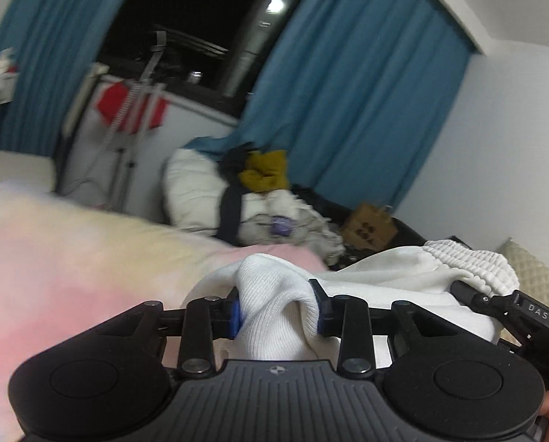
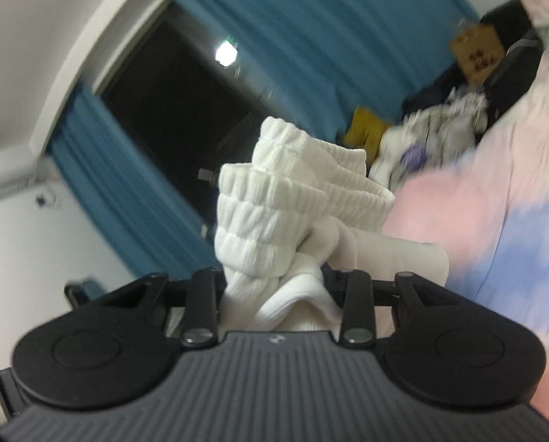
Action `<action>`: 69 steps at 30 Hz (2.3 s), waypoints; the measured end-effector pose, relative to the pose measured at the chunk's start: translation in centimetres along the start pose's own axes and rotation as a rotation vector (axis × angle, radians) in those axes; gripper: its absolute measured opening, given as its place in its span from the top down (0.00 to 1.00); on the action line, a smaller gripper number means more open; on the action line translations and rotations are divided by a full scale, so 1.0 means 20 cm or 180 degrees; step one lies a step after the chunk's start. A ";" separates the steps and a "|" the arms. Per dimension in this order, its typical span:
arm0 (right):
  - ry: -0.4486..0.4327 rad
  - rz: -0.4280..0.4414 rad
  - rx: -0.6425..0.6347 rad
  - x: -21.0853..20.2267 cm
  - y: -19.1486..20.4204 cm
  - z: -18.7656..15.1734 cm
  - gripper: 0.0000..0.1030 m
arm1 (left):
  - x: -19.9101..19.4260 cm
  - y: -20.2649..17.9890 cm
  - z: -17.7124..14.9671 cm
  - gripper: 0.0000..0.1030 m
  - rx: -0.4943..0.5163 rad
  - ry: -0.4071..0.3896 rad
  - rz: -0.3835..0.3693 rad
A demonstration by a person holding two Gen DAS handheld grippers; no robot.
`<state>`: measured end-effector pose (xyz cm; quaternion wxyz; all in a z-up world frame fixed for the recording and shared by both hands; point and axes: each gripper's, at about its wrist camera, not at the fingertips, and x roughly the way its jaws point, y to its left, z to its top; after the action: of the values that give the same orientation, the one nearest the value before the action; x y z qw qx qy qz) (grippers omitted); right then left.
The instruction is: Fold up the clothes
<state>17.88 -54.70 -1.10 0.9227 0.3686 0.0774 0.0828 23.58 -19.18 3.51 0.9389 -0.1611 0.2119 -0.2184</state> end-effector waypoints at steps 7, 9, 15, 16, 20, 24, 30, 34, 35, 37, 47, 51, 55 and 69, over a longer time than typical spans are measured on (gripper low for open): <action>-0.0900 -0.0142 -0.0028 -0.07 -0.45 0.22 0.64 | 0.80 -0.54 0.03 0.64 0.0249 0.0038 -0.0432; -0.1142 -0.0246 -0.0035 -0.08 -0.60 0.21 0.64 | 1.03 -0.66 -0.04 0.64 0.0345 0.0096 -0.0497; -0.1085 -0.1037 0.0560 -0.01 -1.14 0.00 0.64 | 1.58 -0.86 -0.48 0.63 0.0737 0.0517 -0.0453; -0.1001 -0.1208 0.0700 0.00 -1.21 -0.05 0.64 | 1.62 -0.86 -0.52 0.63 0.0764 0.0581 -0.0447; -0.0668 -0.1501 0.0510 0.01 -1.26 -0.07 0.64 | 1.72 -0.85 -0.70 0.62 0.0873 0.0814 -0.0422; -0.0293 -0.1772 0.0655 -0.03 -1.35 -0.16 0.63 | 1.73 -0.78 -0.81 0.60 0.0918 0.1003 -0.0424; -0.0119 -0.1831 0.1008 -0.07 -1.45 -0.28 0.57 | 1.55 -0.69 -0.86 0.51 0.1241 0.1148 -0.0342; -0.0062 -0.1878 0.1212 -0.16 -1.32 -0.33 0.53 | 1.35 -0.65 -0.78 0.47 0.1194 0.1235 -0.0310; -0.0047 -0.1904 0.1249 -0.18 -1.28 -0.33 0.53 | 1.30 -0.64 -0.76 0.46 0.1205 0.1237 -0.0302; -0.0029 -0.2038 0.1113 -0.24 -1.19 -0.32 0.51 | 1.17 -0.63 -0.70 0.40 0.1158 0.1214 -0.0344; -0.0134 -0.2238 -0.0263 -0.52 -0.50 -0.28 0.51 | 0.33 -0.62 -0.55 0.18 0.1196 0.0773 -0.0541; -0.0213 -0.1985 -0.0613 -0.67 -0.25 -0.33 0.51 | 0.00 -0.64 -0.53 0.13 0.1224 0.0675 -0.0619; -0.0270 -0.1947 -0.0862 -0.76 -0.06 -0.39 0.51 | -0.33 -0.68 -0.54 0.00 0.1406 0.0442 -0.0671; -0.0297 -0.2066 -0.1285 -0.78 0.12 -0.62 0.35 | -0.62 -0.51 -0.80 0.00 0.1452 0.0127 -0.0397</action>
<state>-0.13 -48.04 -7.13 0.9574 0.1391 0.1300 -0.2170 2.50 -25.37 -2.05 0.9313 0.0468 0.1652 -0.3214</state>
